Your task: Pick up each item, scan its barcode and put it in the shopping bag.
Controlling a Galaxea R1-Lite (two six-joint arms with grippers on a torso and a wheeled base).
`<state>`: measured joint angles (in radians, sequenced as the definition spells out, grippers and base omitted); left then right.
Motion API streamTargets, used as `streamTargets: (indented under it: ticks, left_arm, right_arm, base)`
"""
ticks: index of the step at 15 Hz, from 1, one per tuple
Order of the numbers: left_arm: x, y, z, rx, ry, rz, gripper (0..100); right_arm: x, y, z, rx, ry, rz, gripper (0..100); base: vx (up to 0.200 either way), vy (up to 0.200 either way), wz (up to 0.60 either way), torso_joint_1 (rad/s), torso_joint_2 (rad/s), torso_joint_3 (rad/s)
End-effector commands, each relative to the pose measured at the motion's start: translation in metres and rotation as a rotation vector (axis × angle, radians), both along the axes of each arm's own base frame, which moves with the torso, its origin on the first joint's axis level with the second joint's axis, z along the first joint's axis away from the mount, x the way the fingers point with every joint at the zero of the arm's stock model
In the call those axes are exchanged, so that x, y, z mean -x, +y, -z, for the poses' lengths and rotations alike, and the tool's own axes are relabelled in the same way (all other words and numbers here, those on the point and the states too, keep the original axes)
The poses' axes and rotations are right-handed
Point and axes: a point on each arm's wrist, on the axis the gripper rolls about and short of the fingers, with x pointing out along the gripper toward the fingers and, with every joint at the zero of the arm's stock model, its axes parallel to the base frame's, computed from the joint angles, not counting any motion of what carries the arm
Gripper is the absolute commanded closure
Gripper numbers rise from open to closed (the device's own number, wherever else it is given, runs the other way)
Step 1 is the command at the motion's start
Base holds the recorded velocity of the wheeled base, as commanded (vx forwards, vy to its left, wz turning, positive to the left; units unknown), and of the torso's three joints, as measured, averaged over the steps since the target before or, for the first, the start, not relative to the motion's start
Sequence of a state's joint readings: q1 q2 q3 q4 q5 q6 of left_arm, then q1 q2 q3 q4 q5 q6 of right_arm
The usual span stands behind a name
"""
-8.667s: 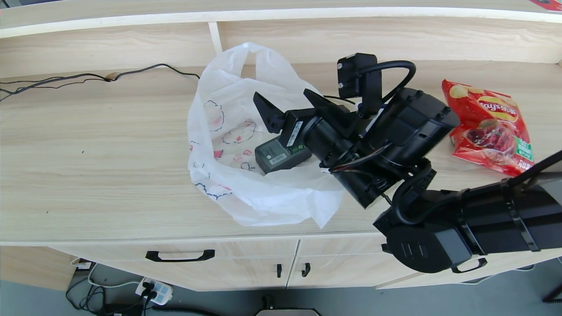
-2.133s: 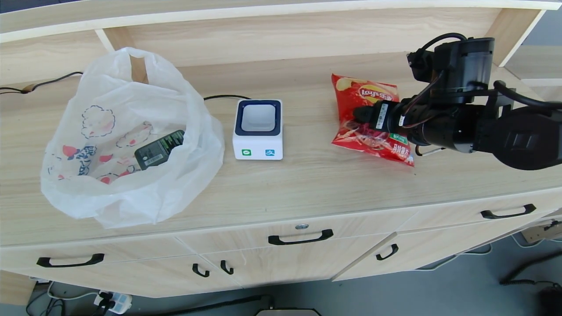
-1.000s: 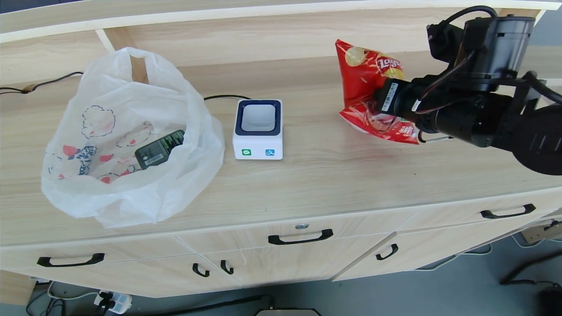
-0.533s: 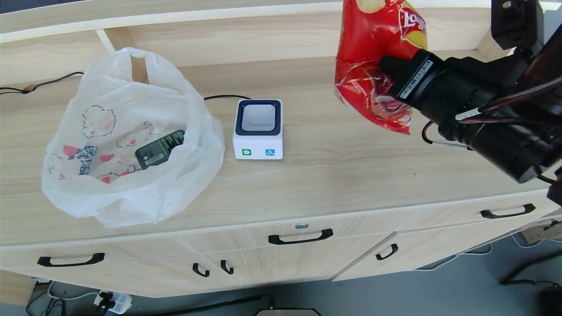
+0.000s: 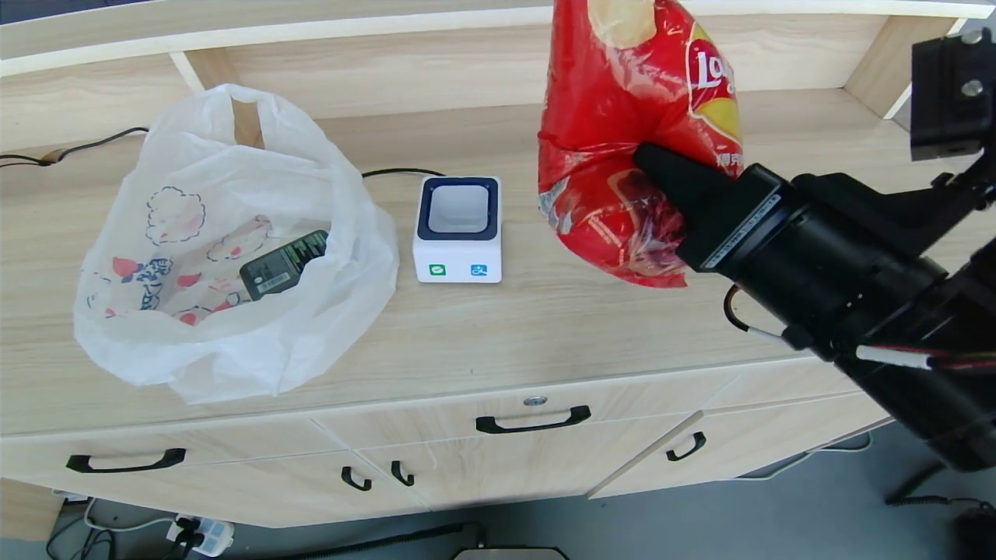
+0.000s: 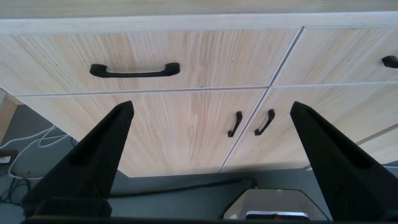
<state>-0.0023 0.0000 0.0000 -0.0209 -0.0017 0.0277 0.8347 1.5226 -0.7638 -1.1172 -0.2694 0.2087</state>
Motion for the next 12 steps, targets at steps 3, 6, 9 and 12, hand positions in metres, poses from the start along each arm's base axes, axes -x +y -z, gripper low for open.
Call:
streamTargets:
  ticks: [3,6,9,12]
  left_arm:
    - [0.000,0.000,0.000,-0.001,0.001,0.001,0]
    - [0.000,0.000,0.000,-0.001,0.002,0.001,0]
    - [0.000,0.000,0.000,-0.003,0.002,0.001,0]
    - [0.000,0.000,0.000,-0.003,0.001,0.000,0]
  right_arm:
    - [0.031,-0.012,0.013,0.041,0.006,-0.093,100]
    - [0.058,-0.016,0.021,-0.078,0.037,-0.284,100]
    - [0.072,-0.029,0.037,-0.062,0.041,-0.431,100]
    - [0.074,-0.030,0.027,-0.111,0.029,-0.455,100]
  base:
    - [0.000,0.000,0.00,0.000,0.00,0.000]
    - [0.000,0.000,0.00,0.000,0.00,0.000]
    - [0.000,0.000,0.00,0.000,0.00,0.000]
    - [0.000,0.000,0.00,0.000,0.00,0.000]
